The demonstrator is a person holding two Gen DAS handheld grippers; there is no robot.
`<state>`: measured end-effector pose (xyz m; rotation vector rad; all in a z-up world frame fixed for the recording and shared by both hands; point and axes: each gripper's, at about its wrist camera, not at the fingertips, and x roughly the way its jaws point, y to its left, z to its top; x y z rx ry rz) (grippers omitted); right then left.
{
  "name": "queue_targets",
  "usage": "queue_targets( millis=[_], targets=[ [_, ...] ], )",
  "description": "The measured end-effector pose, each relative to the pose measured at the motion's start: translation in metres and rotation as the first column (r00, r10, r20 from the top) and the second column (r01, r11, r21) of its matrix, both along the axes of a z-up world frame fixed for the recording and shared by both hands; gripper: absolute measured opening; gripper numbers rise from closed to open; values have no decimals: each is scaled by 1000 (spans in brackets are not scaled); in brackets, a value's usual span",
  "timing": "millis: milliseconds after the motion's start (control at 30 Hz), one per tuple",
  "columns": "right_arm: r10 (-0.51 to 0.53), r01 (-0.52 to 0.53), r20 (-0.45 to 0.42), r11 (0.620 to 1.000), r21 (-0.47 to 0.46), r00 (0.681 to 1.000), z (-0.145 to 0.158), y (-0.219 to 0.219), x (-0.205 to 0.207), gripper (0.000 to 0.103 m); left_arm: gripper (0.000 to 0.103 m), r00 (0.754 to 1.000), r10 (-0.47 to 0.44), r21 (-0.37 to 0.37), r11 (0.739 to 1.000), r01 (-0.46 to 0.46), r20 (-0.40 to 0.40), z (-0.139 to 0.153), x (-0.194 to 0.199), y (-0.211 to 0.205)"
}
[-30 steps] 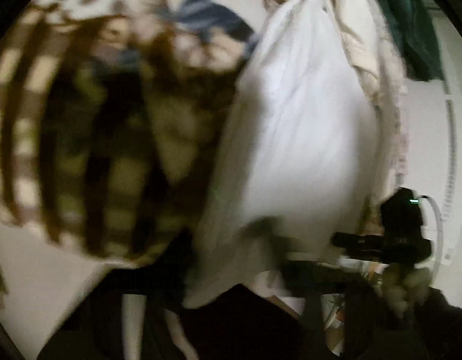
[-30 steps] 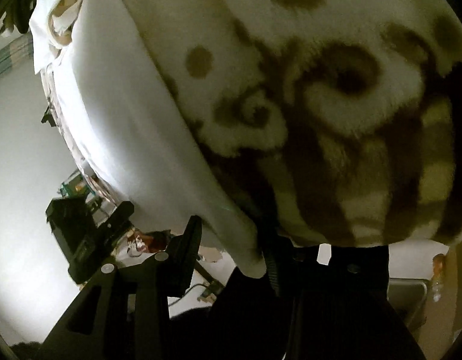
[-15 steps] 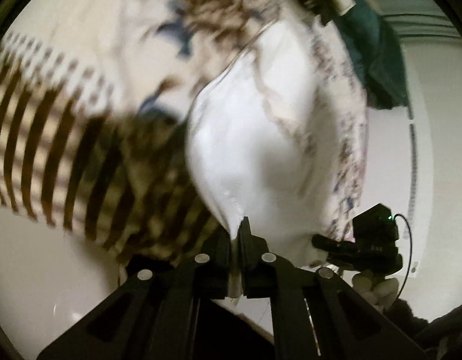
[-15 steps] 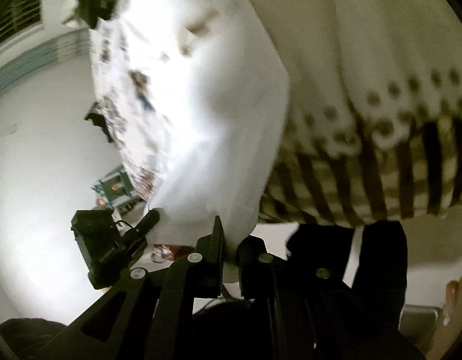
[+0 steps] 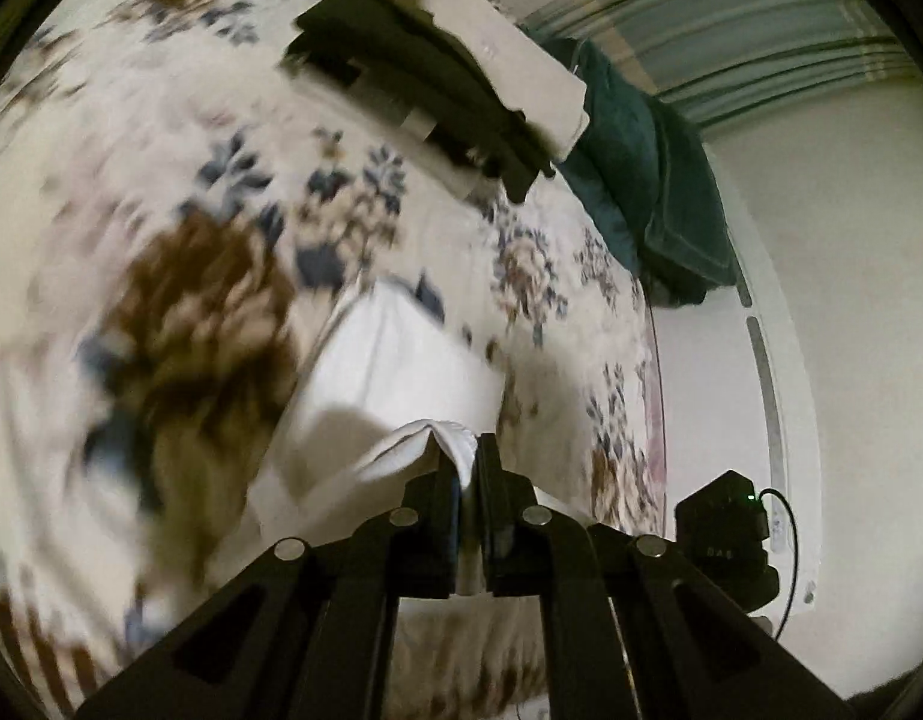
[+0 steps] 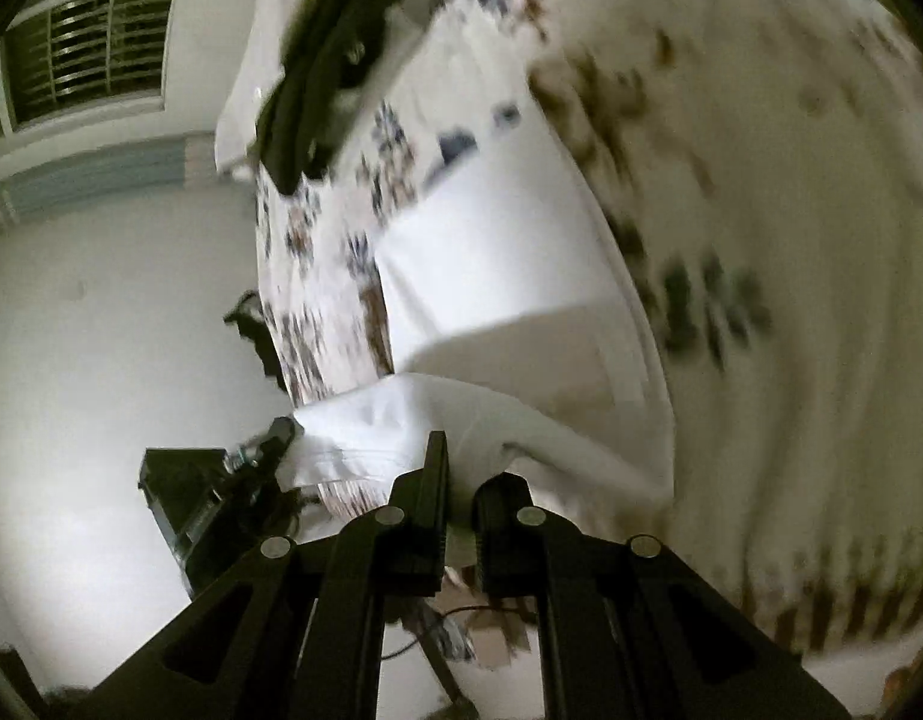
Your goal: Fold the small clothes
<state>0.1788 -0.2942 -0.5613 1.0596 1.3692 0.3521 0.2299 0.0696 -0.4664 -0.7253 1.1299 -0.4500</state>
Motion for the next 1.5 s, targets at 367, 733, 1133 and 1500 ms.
queue_targets(
  millis=[367,733,1133,1500],
  targets=[
    [-141,140,26,989,37,990,-34,-30,127,43,64,996,52,-12,999,-53,-77,-45,118,5],
    [-90,83,-57,991,-109,994,-68,-35,120,64,64,983,49,125,992,-27,-176,-92,113,22],
    [-100,104,37,986,-128,994,-77,-12,159,6,1,994,-3,105,994,14,-109,-108,144,-1],
    [-62,50,-41,971,-232,997,-90,-12,173,6,5,984,22,69,998,-10,-179,-113,157,31]
  ],
)
